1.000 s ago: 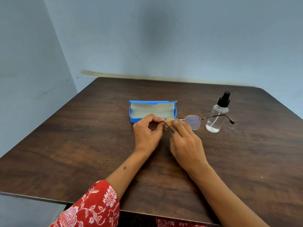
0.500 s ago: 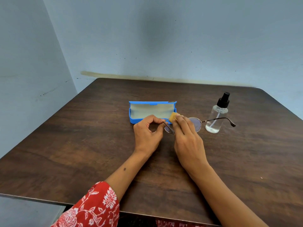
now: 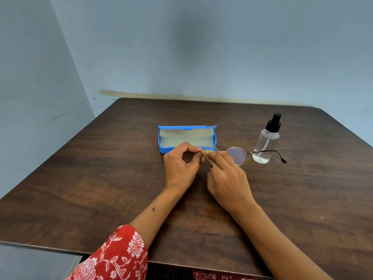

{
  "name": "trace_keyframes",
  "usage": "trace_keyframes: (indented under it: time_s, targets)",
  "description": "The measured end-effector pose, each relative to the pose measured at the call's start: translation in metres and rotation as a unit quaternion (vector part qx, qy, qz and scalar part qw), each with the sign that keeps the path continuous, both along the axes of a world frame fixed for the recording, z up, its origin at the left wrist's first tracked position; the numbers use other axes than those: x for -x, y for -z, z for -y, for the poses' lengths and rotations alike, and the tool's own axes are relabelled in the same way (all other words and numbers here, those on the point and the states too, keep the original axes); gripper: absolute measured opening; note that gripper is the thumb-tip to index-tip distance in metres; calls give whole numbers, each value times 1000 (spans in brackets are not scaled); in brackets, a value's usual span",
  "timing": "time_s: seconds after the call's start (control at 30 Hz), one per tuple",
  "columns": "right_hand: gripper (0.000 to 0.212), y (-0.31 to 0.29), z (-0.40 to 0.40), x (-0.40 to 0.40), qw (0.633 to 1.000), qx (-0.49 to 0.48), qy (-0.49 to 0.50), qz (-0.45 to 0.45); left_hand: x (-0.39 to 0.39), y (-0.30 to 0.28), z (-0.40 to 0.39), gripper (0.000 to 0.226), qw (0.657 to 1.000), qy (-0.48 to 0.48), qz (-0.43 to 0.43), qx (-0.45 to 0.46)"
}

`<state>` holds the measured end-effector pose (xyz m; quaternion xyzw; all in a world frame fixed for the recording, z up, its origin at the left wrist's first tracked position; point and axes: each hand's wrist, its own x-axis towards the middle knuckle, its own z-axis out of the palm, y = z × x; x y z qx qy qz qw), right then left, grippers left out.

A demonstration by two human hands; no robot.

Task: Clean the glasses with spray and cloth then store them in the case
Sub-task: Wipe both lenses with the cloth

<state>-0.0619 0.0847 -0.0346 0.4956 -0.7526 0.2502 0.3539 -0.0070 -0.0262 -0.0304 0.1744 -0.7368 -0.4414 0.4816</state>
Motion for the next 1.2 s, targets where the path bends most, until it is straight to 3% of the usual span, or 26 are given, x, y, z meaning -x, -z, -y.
trace_keyframes:
  time_s: [0.23, 0.43, 0.6, 0.8, 1.0, 1.2]
  targets:
    - [41, 0, 0, 8, 998, 1, 59, 23, 1, 0, -1, 21, 1000, -4, -4, -12]
    - [37, -2, 0, -1, 1000, 1, -28, 4, 0, 0, 0, 9, 1000, 7, -1, -8]
    - [40, 1, 0, 9, 997, -1, 67, 32, 1, 0, -1, 14, 1000, 2, -1, -4]
    - [36, 1, 0, 0, 1000, -3, -14, 6, -1, 0, -1, 9, 1000, 1, -1, 3]
    - [39, 1, 1, 8, 999, 1, 45, 18, 0, 0, -2, 14, 1000, -1, -4, 1]
    - [34, 1, -1, -1, 999, -4, -46, -4, -1, 0, -1, 9, 1000, 3, -5, -3]
